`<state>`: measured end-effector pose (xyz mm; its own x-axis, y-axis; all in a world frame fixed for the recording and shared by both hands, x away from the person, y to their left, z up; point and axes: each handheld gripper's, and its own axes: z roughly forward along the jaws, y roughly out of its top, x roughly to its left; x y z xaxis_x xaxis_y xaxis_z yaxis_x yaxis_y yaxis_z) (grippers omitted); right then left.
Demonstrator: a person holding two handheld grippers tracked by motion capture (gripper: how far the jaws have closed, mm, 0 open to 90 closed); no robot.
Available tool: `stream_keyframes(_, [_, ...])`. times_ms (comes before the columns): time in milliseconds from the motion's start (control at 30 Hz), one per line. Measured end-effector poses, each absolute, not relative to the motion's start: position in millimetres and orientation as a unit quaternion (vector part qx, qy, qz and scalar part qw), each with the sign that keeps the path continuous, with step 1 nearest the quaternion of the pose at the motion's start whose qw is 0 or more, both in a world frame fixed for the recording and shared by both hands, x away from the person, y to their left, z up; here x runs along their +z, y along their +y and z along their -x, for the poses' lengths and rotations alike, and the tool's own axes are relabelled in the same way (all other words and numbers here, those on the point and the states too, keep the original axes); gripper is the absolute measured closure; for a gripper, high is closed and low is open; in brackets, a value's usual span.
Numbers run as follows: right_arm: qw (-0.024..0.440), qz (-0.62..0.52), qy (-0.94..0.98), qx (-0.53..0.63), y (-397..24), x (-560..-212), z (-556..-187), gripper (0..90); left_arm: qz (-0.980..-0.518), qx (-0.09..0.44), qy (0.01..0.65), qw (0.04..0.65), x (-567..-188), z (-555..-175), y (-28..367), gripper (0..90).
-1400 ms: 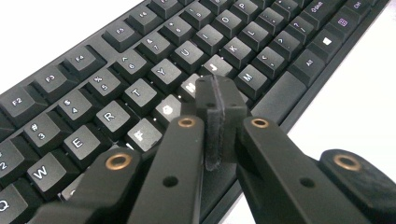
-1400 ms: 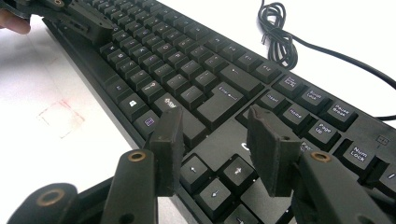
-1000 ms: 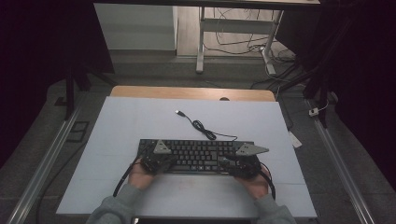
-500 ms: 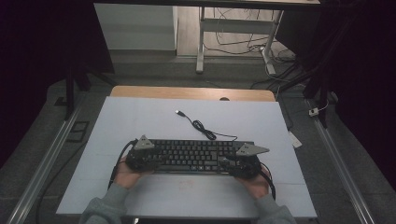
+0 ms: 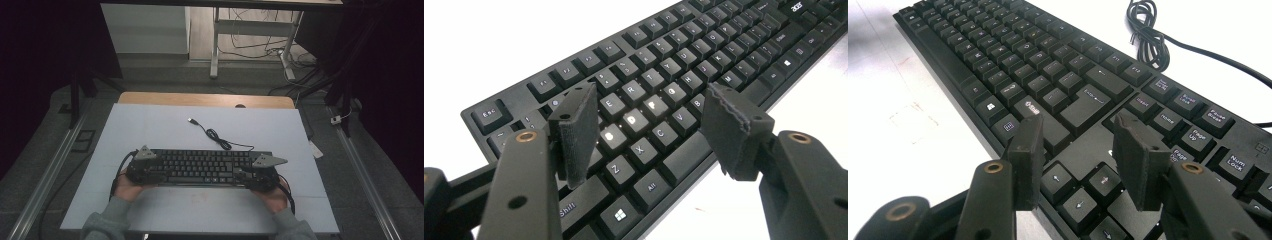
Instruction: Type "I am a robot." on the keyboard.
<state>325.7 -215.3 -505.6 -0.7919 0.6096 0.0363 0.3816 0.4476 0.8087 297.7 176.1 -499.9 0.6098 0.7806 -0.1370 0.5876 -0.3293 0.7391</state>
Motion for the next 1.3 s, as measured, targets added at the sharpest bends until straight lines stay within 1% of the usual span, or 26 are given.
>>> stream_keyframes(633, [0.129, -0.295, 0.836, 0.445, -212, -502, -327, 56.0, -0.809, 0.122, 0.424, 0.389, -502, -299, 176, 38.1])
stream_keyframes(1033, [0.123, -0.294, 0.831, 0.455, -194, -492, -338, 58.1, -0.81, 0.121, 0.42, 0.391, -503, -302, 176, 37.8])
stream_keyframes(1167, [0.125, -0.291, 0.831, 0.457, -182, -487, -342, 62.1, -0.812, 0.121, 0.419, 0.389, -503, -302, 175, 37.8])
stream_keyframes(1300, [0.115, -0.286, 0.836, 0.454, -171, -484, -346, 72.9, -0.813, 0.121, 0.417, 0.388, -503, -302, 174, 37.5])
